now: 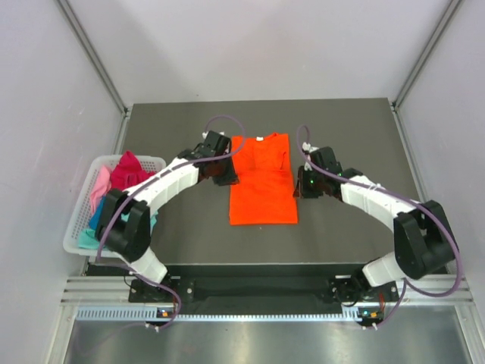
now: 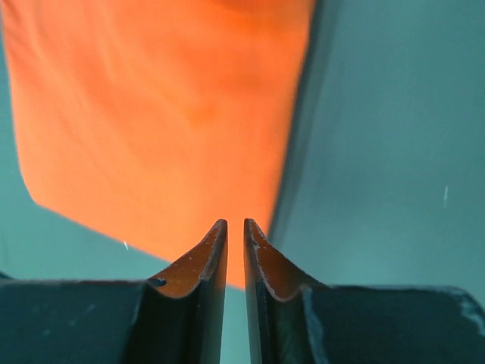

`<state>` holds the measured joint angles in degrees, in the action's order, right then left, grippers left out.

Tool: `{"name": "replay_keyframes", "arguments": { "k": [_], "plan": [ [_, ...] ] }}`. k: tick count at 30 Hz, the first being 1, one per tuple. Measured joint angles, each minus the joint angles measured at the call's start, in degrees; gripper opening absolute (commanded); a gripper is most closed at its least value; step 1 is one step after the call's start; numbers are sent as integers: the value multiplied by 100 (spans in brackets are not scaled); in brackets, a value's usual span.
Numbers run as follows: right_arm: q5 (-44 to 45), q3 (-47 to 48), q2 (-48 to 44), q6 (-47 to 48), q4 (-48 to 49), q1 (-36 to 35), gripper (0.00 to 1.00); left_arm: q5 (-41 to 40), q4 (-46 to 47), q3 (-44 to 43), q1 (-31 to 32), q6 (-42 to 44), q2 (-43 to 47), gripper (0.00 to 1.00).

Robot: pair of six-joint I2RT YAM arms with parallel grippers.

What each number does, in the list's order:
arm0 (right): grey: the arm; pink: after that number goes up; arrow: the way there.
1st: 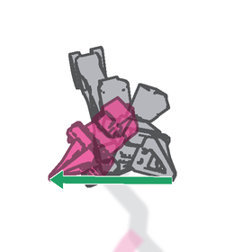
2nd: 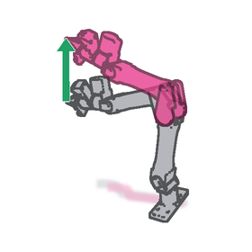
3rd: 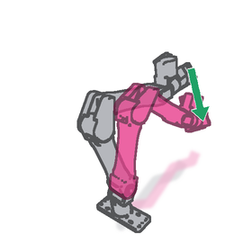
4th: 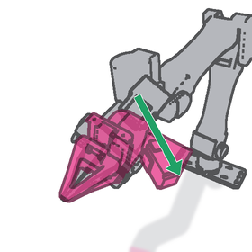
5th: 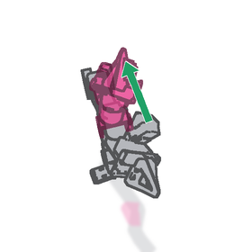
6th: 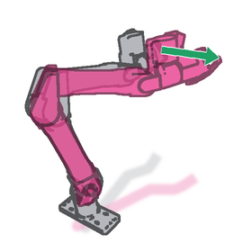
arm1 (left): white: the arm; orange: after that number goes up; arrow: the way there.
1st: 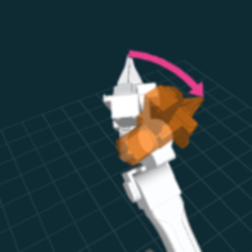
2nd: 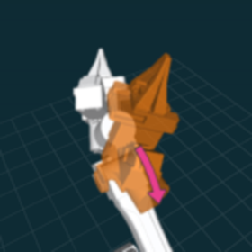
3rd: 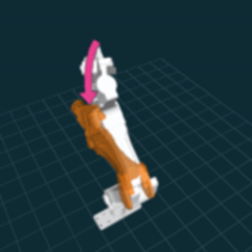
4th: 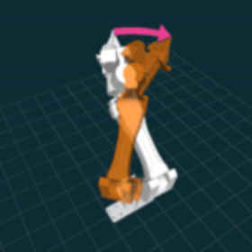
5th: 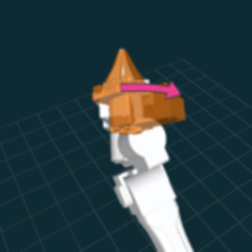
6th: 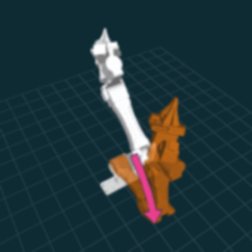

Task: Fold and stack the t-shirts
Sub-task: Fold the tshirt

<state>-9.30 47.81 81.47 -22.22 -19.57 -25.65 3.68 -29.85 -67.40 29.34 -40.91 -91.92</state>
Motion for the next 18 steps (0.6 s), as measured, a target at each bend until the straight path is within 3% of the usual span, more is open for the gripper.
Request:
{"name": "replay_keyframes", "arguments": {
  "k": [9,18],
  "plan": [
    [-52,1222,1493,225,273,122,14,33,195,-1012,-205,581,-1727,16],
    [-127,1720,2422,321,380,431,14,-94,291,-1904,-621,894,-2430,15]
  ]
}}
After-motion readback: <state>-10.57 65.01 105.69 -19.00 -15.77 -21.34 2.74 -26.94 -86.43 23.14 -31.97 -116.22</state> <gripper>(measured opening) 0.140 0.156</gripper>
